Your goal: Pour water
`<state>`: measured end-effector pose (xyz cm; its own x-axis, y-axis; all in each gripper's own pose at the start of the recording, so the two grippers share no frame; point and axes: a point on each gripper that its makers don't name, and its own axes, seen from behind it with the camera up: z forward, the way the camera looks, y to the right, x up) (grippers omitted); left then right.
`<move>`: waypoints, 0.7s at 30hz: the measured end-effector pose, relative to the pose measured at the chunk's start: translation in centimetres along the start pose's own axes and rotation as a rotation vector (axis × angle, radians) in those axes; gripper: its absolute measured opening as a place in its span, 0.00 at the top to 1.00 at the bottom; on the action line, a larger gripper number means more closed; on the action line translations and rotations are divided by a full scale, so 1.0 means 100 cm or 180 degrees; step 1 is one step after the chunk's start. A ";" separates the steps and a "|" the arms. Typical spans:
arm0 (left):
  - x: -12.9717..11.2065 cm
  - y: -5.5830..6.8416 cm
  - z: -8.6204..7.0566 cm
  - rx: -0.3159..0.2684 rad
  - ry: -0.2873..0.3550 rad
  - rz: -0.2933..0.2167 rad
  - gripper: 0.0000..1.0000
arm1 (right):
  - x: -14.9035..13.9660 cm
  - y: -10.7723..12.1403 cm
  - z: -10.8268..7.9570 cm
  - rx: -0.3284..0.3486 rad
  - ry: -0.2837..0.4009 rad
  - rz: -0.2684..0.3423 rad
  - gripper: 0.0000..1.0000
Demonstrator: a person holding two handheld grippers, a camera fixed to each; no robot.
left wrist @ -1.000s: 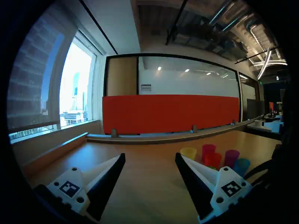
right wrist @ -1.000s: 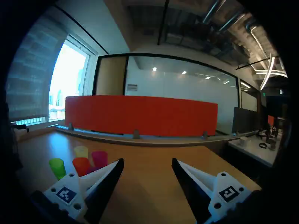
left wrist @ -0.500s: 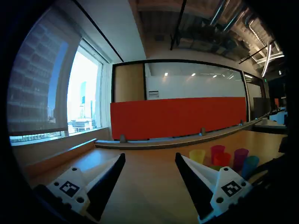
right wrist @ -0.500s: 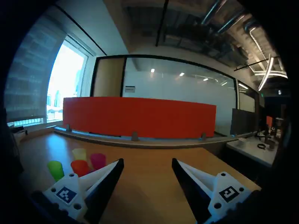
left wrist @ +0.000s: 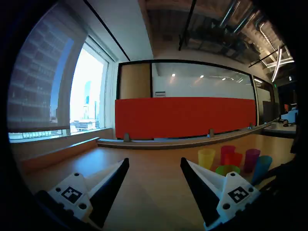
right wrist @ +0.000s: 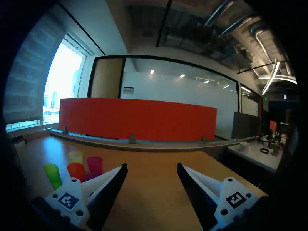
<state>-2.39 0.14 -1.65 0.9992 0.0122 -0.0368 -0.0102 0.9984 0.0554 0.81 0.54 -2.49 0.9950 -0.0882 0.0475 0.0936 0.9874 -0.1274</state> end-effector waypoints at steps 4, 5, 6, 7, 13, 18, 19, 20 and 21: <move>0.000 0.001 0.000 0.0005 0.0025 0.0027 0.01 | 0.002 -0.001 0.000 0.0003 0.0005 -0.0001 0.01; 0.000 0.001 0.000 0.0005 0.0031 0.0027 0.01 | 0.002 -0.001 0.000 0.0002 0.0004 -0.0003 0.01; 0.000 0.001 0.000 0.0005 0.0035 0.0027 0.01 | 0.003 -0.001 0.000 0.0000 0.0003 -0.0006 0.01; -0.001 0.001 0.000 0.0005 0.0030 0.0014 0.01 | 0.003 0.000 0.001 -0.0002 0.0005 -0.0007 0.01; -0.007 -0.001 0.000 0.0001 -0.0004 -0.0047 0.01 | 0.001 0.002 0.001 -0.0015 -0.0001 -0.0008 0.01; -0.011 -0.001 0.001 -0.0002 -0.0030 -0.0045 0.01 | -0.001 0.004 0.001 -0.0027 -0.0008 -0.0001 0.01; -0.011 0.000 0.001 -0.0008 -0.0036 -0.0049 0.01 | -0.001 0.004 0.001 -0.0026 -0.0009 0.0000 0.01; -0.011 0.000 0.001 -0.0014 -0.0042 -0.0054 0.01 | -0.001 0.004 0.000 -0.0025 -0.0010 0.0000 0.01; -0.012 0.001 0.002 -0.0019 -0.0047 -0.0058 0.01 | -0.001 0.004 0.000 -0.0025 -0.0012 0.0001 0.01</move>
<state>-3.54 0.20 -1.44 0.9997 -0.0066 -0.0230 0.0078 0.9988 0.0488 0.74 0.93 -2.50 0.9949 -0.0874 0.0511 0.0936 0.9864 -0.1352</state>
